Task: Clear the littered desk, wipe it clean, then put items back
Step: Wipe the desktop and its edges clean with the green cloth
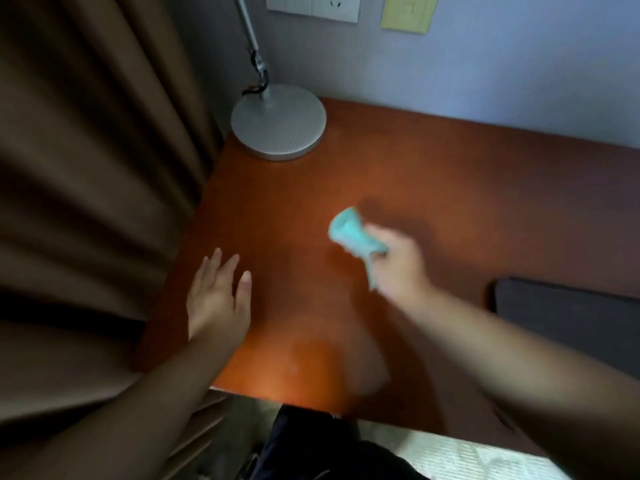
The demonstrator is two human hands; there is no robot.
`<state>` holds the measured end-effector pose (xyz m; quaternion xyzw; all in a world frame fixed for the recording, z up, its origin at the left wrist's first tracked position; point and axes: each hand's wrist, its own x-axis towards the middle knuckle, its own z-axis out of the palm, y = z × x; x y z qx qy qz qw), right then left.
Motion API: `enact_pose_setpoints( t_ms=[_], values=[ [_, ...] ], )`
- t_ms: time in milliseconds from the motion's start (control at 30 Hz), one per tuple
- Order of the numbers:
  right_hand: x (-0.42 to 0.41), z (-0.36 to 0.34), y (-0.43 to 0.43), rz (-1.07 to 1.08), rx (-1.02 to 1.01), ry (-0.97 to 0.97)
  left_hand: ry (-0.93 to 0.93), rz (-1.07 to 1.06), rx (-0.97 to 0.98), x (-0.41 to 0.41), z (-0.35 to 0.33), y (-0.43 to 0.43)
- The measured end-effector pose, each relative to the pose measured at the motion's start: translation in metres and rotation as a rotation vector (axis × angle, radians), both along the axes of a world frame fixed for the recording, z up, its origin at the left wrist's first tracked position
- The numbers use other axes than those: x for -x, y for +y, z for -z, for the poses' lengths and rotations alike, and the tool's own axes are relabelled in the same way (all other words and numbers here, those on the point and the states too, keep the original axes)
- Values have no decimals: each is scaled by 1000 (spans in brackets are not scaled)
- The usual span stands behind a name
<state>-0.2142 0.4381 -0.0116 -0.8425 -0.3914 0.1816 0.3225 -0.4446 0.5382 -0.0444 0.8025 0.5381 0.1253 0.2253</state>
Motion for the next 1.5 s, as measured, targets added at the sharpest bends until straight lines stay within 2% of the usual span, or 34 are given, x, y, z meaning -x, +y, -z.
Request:
enact_pose_setpoints(
  t_ms=[100, 167, 200, 267, 367, 467, 533, 600, 667, 733, 833, 900, 967, 1033, 1100, 1200, 1233, 1267, 1333, 1433, 1500],
  values=[
    [-50, 12, -21, 330, 140, -96, -16, -80, -14, 26, 1, -41],
    [-43, 27, -36, 391, 213, -20, -1, -138, -9, 45, 3, -66],
    [-27, 30, -38, 346, 223, -27, 1, -168, -14, 54, 5, -77],
    [22, 37, -39, 154, 215, -51, 14, -211, -33, 70, 8, -98],
    [119, 42, -46, -255, 247, -91, 9, -255, -61, 87, 12, -122],
    [200, 30, -62, -545, 315, -20, -20, -306, -63, 96, 10, -134],
    [226, 31, -72, -732, 389, 38, -62, -342, -71, 102, 5, -136],
    [238, 25, -75, -849, 230, 93, -117, -386, -78, 114, -2, -135],
    [219, 19, -71, -614, 22, 175, -152, -422, -91, 129, -7, -128],
    [179, 14, -48, -291, -16, 112, -191, -469, -41, 142, -8, -120],
    [108, 21, -12, 79, 194, -141, -284, -532, 122, 152, -5, -107],
    [100, 32, 8, 227, 291, -150, -349, -549, 208, 153, -3, -99],
    [132, 35, 21, 175, 361, -173, -413, -583, 294, 154, -2, -91],
    [184, 40, 33, 5, 373, -189, -475, -633, 366, 155, -1, -79],
    [240, 43, 40, -191, 313, -110, -516, -674, 387, 154, -2, -64],
    [294, 29, 44, -636, 311, -21, -441, -583, 246, 153, -9, -43],
    [294, 23, 48, -698, 290, 36, -433, -526, 188, 152, -13, -37],
    [283, 18, 52, -666, 262, 57, -427, -481, 151, 152, -18, -30],
    [240, 15, 60, -374, 203, 30, -412, -423, 109, 148, -24, -15],
    [148, 14, 50, 111, 213, -90, -351, -344, 175, 136, -29, -7],
    [101, 12, 26, 325, 242, -130, -263, -274, 196, 129, -28, -9]
  ],
)
